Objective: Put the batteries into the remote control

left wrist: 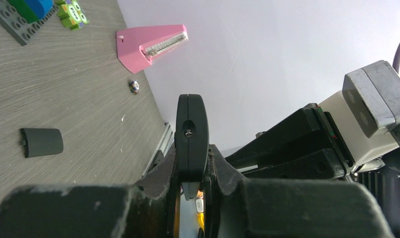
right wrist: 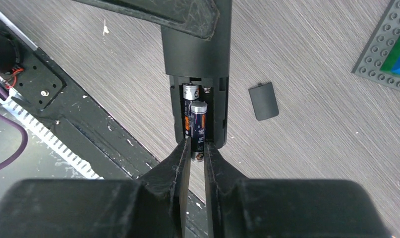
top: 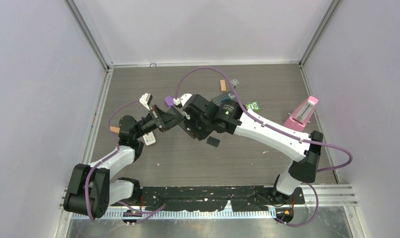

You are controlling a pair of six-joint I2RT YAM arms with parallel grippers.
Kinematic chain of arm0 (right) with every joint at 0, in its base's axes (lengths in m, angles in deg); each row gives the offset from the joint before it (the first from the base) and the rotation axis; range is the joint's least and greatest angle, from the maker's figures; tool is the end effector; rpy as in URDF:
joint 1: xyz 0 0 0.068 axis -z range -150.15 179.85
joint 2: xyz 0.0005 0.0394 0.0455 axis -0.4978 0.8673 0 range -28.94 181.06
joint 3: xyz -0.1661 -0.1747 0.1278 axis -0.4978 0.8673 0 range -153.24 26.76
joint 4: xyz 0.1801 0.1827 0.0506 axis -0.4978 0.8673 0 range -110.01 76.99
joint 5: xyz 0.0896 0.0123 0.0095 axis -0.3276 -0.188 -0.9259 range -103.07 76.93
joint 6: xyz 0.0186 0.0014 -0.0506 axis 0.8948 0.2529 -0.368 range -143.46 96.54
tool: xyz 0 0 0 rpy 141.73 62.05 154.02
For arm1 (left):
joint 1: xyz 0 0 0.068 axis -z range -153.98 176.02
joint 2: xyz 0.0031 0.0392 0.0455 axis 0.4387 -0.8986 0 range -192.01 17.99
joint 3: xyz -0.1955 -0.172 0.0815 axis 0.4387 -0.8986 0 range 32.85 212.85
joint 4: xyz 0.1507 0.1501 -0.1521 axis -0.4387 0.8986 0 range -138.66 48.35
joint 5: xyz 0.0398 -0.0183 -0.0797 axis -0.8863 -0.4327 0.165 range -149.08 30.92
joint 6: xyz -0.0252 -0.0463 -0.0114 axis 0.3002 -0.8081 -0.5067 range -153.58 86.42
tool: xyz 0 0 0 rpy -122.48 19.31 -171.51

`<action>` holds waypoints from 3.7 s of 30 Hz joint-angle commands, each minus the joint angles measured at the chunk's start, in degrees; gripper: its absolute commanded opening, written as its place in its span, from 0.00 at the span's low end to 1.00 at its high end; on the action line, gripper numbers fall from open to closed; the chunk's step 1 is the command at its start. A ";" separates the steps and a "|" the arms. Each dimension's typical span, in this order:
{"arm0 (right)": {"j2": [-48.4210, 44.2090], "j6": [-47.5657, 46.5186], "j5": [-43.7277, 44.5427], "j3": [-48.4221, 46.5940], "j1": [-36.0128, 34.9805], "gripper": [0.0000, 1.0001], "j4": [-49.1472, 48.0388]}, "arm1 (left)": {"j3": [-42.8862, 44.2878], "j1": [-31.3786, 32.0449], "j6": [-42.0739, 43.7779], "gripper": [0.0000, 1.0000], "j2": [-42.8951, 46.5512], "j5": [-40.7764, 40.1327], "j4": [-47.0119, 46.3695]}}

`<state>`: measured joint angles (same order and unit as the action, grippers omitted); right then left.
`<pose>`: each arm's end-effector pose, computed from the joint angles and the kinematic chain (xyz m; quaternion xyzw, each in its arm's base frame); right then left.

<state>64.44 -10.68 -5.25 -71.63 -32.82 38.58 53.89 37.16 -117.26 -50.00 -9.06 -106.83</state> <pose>0.1601 0.2993 0.3702 -0.3804 0.8683 0.1396 0.2862 0.2176 -0.0707 0.2391 -0.0767 0.6570 -0.6972 0.2765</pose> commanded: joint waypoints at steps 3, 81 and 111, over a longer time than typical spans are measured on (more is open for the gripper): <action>1.30 0.39 3.20 -3.61 -0.16 0.21 4.41 | 1.53 -0.06 3.83 0.00 3.56 -0.05 4.09; -31.76 35.03 -2.53 36.72 6.57 0.82 -57.36 | -0.49 0.06 -26.86 0.00 21.41 -20.58 5.64; -25.14 22.64 -1.46 33.50 7.30 0.73 -40.71 | -0.06 -2.29 3.06 0.00 21.66 -21.54 34.64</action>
<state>36.64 18.17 -7.22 -35.28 -25.74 -9.48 51.29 35.82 -128.37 -28.65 -29.59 -85.76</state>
